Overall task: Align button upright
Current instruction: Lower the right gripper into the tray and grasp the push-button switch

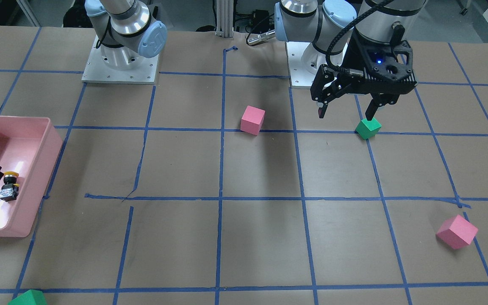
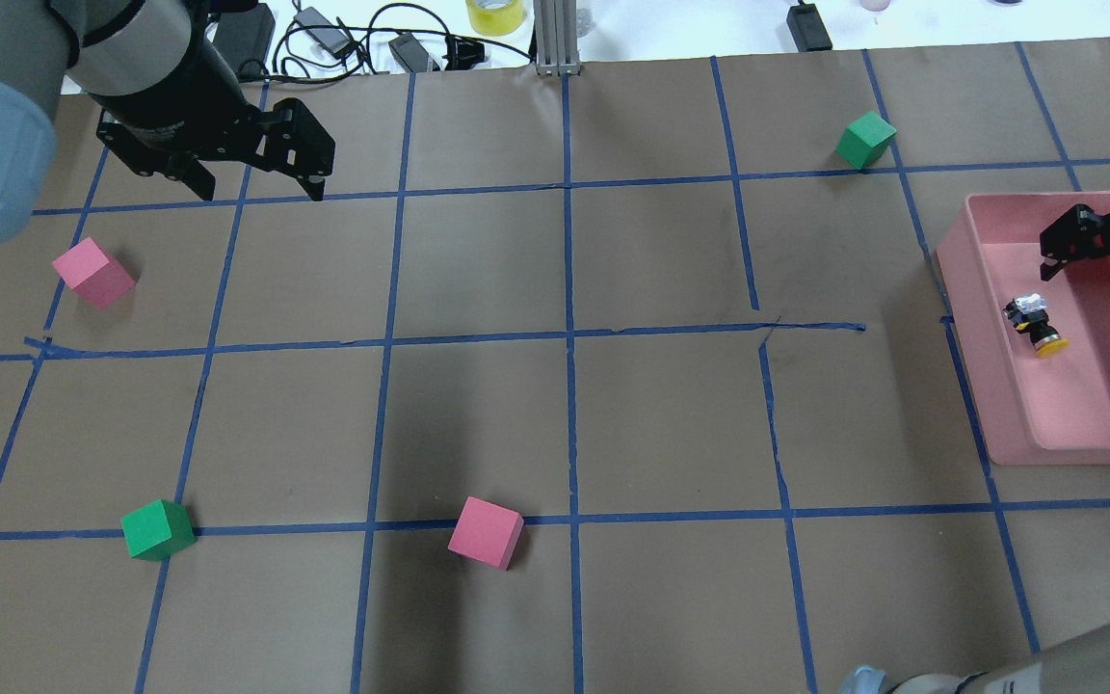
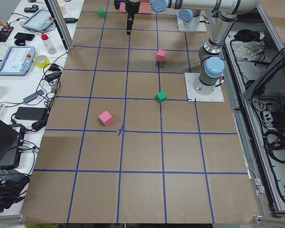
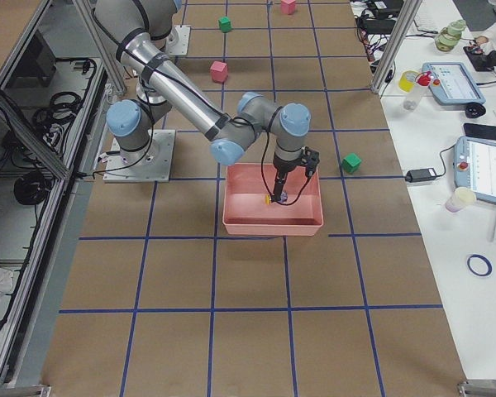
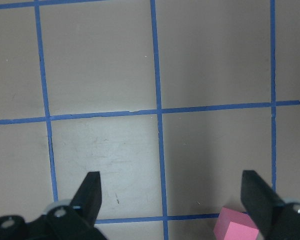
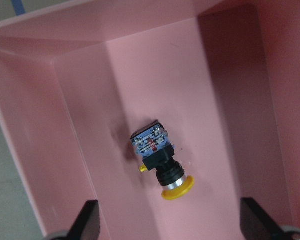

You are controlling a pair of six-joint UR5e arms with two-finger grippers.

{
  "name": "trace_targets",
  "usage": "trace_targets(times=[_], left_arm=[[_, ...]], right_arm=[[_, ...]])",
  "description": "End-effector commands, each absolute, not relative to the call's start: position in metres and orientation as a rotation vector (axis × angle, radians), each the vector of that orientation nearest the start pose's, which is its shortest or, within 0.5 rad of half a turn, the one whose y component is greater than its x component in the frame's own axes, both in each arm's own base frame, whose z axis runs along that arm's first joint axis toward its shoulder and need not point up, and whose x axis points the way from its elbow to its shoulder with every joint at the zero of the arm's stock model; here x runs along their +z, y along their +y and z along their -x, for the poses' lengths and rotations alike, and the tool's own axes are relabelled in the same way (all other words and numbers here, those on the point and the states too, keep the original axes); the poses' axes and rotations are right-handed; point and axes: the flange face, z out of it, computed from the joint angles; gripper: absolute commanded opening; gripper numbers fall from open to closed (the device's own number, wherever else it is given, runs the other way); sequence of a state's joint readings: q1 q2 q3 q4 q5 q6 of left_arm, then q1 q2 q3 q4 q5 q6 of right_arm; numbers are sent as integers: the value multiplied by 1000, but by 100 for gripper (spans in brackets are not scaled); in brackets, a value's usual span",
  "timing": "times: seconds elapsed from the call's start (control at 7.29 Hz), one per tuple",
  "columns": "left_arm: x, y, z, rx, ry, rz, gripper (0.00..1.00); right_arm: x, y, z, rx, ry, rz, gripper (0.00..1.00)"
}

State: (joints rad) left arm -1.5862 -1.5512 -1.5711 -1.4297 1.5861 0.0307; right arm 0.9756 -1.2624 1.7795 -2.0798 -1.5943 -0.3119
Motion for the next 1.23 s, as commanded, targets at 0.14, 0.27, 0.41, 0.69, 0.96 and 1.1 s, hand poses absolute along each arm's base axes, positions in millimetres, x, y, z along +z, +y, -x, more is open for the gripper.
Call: trace_targets(times=[0.14, 0.27, 0.41, 0.69, 0.96, 1.1], left_arm=[[512, -496, 140, -249, 3116, -70, 100], [512, -497, 139, -251, 3114, -70, 100], [512, -497, 139, -251, 3114, -70, 100], [512, -497, 139, -251, 3114, -70, 100], [512, -497, 140, -251, 3116, -70, 100], [512, -497, 140, -251, 3116, -70, 100]], right_arm=[[224, -553, 216, 17, 3132, -447, 100], [217, -554, 217, 26, 3129, -447, 100], [213, -555, 218, 21, 3130, -447, 100], [200, -554, 217, 50, 3123, -446, 100], [184, -542, 210, 109, 3108, -438, 68], [184, -541, 209, 117, 3105, -435, 40]])
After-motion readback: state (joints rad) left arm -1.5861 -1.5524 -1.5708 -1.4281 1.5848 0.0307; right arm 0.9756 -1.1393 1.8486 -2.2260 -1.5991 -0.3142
